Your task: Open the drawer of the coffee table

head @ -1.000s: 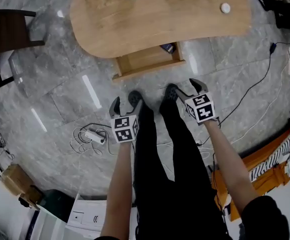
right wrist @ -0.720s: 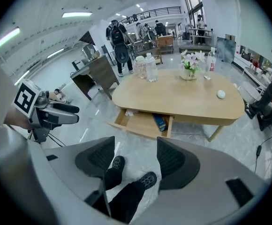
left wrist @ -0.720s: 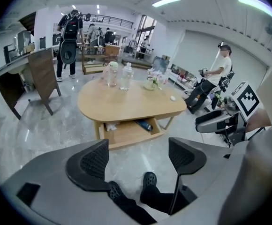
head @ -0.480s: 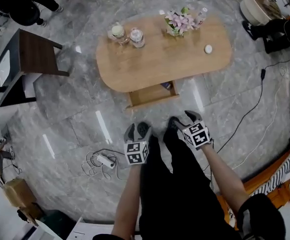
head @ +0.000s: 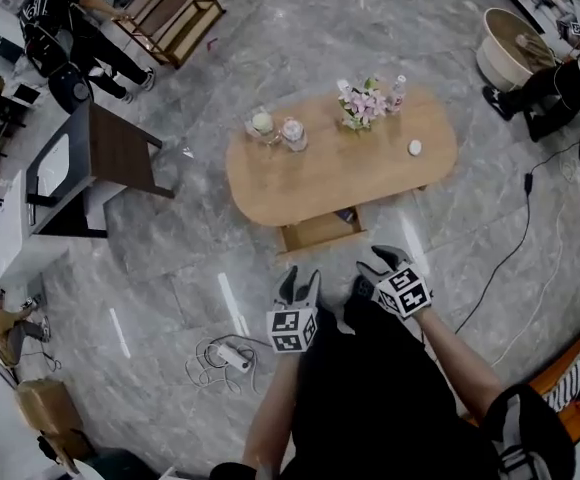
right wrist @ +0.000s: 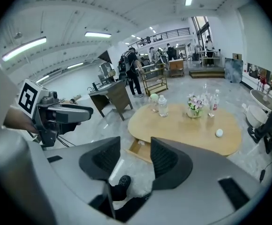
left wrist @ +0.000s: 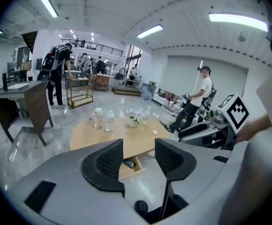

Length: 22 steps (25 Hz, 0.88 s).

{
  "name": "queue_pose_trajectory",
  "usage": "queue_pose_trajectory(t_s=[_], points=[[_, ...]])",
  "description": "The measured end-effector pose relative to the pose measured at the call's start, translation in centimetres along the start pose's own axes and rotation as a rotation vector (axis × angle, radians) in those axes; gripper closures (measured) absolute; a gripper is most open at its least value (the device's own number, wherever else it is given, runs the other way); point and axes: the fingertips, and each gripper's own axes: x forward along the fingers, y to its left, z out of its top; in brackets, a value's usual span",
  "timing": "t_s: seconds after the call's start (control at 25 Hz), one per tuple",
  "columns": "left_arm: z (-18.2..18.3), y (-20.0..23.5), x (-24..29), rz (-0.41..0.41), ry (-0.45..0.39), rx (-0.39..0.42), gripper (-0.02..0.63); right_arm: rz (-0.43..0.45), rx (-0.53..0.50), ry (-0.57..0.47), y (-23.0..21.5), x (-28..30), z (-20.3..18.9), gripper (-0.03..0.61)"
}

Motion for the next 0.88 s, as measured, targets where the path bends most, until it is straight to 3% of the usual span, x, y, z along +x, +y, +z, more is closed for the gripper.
queue_pose_trajectory(t_s=[0.08, 0.28, 0.44, 0.52, 0.88], points=[[1.9, -0.9, -1.0, -0.011, -0.054, 0.008, 0.419, -0.003, -0.011, -0.05, 0.6, -1.4, 1.6, 0.438], [6.2, -2.6, -3.2, -0.028, -0.152, 0.022, 0.451, -0.013, -0.022, -0.167, 1.6, -4.7, 5.4, 0.468], [8.0, -3.9, -4.6, -0.033, -0.212, 0.049, 0.526, -0.014, -0.044, -0.239, 2.1, -7.1, 7.3, 0.526], [8.4, -4.4, -5.1, -0.044, -0.221, 0.06, 0.565, -0.016, -0.051, -0.267, 2.4, -8.2, 8.0, 0.546], [9.9, -5.1, -9.1, -0.055, -0.255, 0.085, 0.6, -0.018, -0.065, -0.392, 4.6, -11.7, 9.5, 0.568]])
